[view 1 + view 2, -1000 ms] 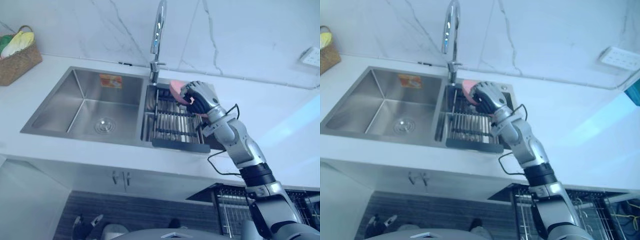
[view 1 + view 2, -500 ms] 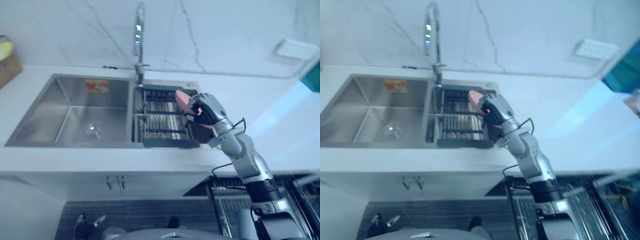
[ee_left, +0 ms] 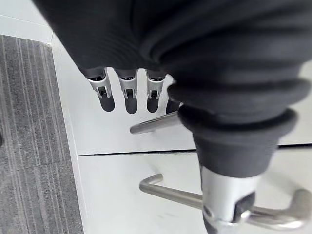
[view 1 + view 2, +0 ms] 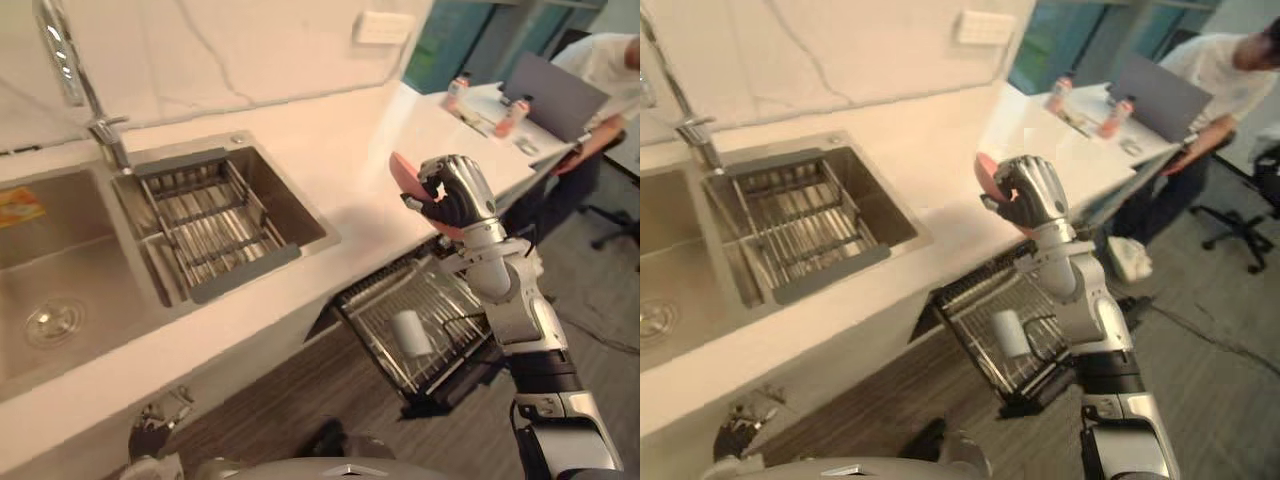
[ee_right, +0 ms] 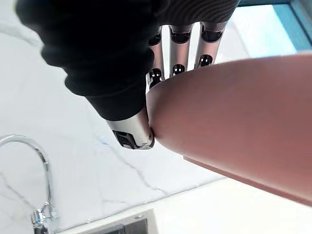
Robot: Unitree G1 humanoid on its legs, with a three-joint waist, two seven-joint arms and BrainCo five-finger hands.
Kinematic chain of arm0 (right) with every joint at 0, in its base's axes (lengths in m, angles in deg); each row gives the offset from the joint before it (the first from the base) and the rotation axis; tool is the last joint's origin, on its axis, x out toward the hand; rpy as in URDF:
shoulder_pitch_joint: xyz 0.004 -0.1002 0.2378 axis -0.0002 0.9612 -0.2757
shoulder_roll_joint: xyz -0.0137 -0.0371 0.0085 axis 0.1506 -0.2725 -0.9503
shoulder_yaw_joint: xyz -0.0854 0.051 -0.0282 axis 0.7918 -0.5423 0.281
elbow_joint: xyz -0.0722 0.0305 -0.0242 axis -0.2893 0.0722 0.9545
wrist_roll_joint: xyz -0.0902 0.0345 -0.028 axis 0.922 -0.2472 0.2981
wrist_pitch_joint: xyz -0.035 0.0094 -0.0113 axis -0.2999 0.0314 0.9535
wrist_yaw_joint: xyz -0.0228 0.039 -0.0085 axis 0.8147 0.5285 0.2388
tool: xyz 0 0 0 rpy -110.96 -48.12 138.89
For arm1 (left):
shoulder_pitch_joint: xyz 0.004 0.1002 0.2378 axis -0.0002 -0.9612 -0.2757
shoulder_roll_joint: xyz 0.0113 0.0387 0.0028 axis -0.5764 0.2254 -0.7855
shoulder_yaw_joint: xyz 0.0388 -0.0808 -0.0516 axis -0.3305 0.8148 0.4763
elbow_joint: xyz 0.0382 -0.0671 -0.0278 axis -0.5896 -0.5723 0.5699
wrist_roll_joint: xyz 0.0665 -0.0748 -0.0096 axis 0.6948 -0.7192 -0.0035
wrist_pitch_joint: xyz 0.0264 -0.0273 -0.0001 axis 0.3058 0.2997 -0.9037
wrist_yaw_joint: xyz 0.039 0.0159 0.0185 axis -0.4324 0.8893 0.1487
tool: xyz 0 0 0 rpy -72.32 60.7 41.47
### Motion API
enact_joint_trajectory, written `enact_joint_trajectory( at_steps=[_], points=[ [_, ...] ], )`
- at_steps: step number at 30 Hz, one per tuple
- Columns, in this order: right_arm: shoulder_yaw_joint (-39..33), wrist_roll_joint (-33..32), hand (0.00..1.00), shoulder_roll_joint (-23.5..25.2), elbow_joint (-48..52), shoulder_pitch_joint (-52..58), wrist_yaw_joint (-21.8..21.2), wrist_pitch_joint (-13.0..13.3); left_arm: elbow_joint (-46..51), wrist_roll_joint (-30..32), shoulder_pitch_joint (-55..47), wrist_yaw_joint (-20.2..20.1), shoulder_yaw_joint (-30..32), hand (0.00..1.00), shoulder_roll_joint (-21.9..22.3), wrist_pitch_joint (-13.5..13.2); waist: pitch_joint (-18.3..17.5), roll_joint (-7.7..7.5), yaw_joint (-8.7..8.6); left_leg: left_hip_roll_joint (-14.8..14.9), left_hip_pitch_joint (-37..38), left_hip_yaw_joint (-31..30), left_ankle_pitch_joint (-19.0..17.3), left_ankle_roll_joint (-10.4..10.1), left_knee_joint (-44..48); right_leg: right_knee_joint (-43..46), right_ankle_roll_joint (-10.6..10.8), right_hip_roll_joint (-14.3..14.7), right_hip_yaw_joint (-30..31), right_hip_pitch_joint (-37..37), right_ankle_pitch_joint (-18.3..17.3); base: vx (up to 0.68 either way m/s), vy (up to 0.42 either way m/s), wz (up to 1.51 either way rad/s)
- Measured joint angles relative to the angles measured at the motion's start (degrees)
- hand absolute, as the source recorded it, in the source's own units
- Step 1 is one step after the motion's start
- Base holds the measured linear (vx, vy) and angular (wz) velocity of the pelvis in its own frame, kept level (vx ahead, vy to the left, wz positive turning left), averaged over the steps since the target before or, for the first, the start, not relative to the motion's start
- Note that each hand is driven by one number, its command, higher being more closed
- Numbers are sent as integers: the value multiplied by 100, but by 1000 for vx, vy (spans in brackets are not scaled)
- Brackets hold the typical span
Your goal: Walk over to the sink, pick up the cup, carry it to the dishwasher, place the cup inside the dishwasher, then close the dishwasher door
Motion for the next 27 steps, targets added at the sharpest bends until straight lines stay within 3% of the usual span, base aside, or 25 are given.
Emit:
enact_joint_trajectory(
  at_steps=[1,3,4,9,15,21,27],
  points=[
    [55,1,100,-9,-122,-86,-2,8,-6,2,-9,5,-6,0,6,56,1,-15,83,29,-1,70,18,-33,55,-352,347,119,-66,125,-15,-71,-140,-47],
    [89,-13,100,-74,-171,-198,-29,-32,0,23,42,81,26,0,123,112,50,99,90,182,-9,71,81,-116,52,-976,263,578,-86,301,318,-93,-118,-18],
    [89,-64,100,-183,-163,-204,-63,-104,5,74,62,99,138,0,211,151,60,264,101,231,-23,98,160,-184,-95,-1285,217,776,-103,332,440,-91,-96,-8],
    [-187,-93,100,-309,-28,-84,-172,-310,18,308,-66,25,165,0,232,132,43,329,-11,147,-18,177,339,-168,-332,-1609,199,887,-111,352,613,-95,4,-1],
    [-378,-94,100,-307,-34,196,-156,-499,-28,526,-28,-183,-122,0,345,79,46,329,-77,-121,-124,198,351,-66,-357,-1995,214,790,-12,319,1003,-113,130,-5],
    [-472,-96,100,-294,-68,399,-84,-550,-34,522,34,-181,-319,0,375,92,90,383,-196,-330,-442,201,325,72,-323,-1898,191,542,69,-51,1119,-80,137,-3],
    [-780,-122,100,-320,-528,393,162,-900,-43,497,228,-181,-513,0,355,88,393,488,-294,-504,-644,197,305,202,-240,-1604,187,239,134,-331,1124,-87,148,0]
  ],
)
